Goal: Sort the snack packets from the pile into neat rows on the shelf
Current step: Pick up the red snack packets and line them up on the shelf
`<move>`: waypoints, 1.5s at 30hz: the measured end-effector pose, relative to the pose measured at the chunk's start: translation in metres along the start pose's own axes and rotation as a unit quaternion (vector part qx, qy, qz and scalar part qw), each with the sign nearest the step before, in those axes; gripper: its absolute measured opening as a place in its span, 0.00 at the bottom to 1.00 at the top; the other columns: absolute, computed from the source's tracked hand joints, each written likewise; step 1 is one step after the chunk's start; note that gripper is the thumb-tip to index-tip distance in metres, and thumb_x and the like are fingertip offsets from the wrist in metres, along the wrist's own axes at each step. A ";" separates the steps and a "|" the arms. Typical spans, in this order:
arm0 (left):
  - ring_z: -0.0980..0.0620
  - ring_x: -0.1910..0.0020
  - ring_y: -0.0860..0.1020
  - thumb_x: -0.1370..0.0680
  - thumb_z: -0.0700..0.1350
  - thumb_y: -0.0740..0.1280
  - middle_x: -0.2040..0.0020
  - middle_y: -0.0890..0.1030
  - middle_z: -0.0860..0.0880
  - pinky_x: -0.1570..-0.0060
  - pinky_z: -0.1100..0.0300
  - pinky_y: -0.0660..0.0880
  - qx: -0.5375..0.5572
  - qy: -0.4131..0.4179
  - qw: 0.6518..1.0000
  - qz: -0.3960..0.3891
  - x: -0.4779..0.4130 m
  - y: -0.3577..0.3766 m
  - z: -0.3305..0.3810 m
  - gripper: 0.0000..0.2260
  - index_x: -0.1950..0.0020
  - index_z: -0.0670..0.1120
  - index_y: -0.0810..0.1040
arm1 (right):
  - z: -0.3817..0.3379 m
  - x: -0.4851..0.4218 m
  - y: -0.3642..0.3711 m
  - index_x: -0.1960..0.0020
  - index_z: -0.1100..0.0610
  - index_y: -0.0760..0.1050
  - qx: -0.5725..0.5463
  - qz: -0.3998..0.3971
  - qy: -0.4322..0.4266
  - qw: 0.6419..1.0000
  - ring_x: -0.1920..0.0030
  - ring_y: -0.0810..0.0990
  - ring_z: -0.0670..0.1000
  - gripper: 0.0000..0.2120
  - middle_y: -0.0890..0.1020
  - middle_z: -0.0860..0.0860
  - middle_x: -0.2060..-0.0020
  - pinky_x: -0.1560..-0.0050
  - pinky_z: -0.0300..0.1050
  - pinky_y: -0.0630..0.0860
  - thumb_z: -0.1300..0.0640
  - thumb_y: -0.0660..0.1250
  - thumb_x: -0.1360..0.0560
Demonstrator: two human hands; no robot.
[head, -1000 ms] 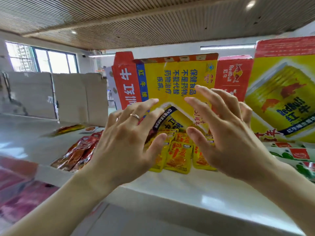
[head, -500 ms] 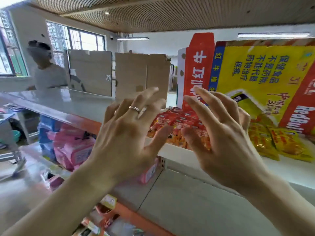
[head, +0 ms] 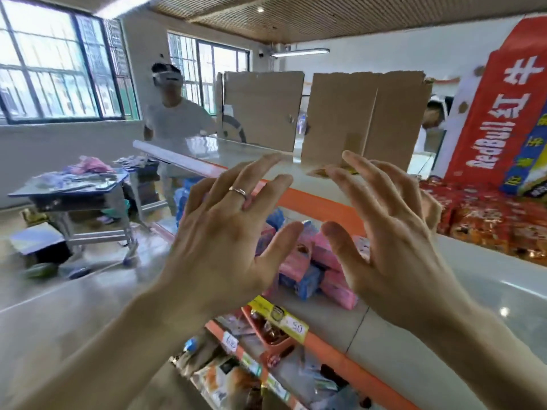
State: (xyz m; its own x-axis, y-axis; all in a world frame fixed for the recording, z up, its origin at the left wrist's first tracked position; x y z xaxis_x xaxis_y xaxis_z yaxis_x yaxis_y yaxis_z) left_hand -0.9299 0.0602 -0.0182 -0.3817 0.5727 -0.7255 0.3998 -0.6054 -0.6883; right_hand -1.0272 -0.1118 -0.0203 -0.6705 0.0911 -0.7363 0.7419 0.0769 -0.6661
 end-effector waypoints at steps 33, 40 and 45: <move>0.48 0.27 0.65 0.21 0.59 0.58 0.22 0.63 0.50 0.32 0.49 0.60 -0.007 -0.003 1.000 0.003 -0.076 0.093 -0.095 0.25 0.27 0.48 0.71 | 0.035 -0.099 0.100 0.26 0.48 0.63 -0.004 -0.030 0.011 0.999 0.25 0.58 0.54 0.28 0.64 0.47 0.25 0.33 0.65 0.57 0.40 0.56 0.23; 0.47 0.27 0.66 0.20 0.60 0.58 0.23 0.64 0.49 0.32 0.49 0.61 0.022 0.035 0.999 0.012 -0.099 0.118 -0.143 0.25 0.28 0.48 0.71 | 0.025 -0.124 0.132 0.28 0.50 0.65 0.042 -0.016 0.035 0.998 0.25 0.60 0.54 0.27 0.65 0.48 0.25 0.35 0.63 0.58 0.40 0.55 0.23; 0.47 0.27 0.66 0.20 0.60 0.57 0.23 0.63 0.49 0.32 0.49 0.61 0.060 0.080 0.995 0.015 -0.122 0.136 -0.197 0.25 0.28 0.48 0.71 | 0.009 -0.150 0.168 0.29 0.49 0.67 0.090 0.002 0.078 0.993 0.25 0.60 0.53 0.25 0.66 0.48 0.26 0.35 0.62 0.58 0.41 0.56 0.24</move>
State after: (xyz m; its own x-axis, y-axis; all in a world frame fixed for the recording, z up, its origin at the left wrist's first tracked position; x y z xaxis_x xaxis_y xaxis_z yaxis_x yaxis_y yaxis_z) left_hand -0.6647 0.0163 -0.0238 -0.2299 0.6281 -0.7434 0.3034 -0.6795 -0.6680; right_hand -0.8018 -0.1214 -0.0233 -0.6482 0.2450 -0.7210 0.7227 -0.1004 -0.6838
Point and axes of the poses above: each hand's wrist, its own x-axis away from the middle knuckle, its own y-axis out of the palm, z = x × y, the point moved 1 cm from there along -x, towards the middle knuckle
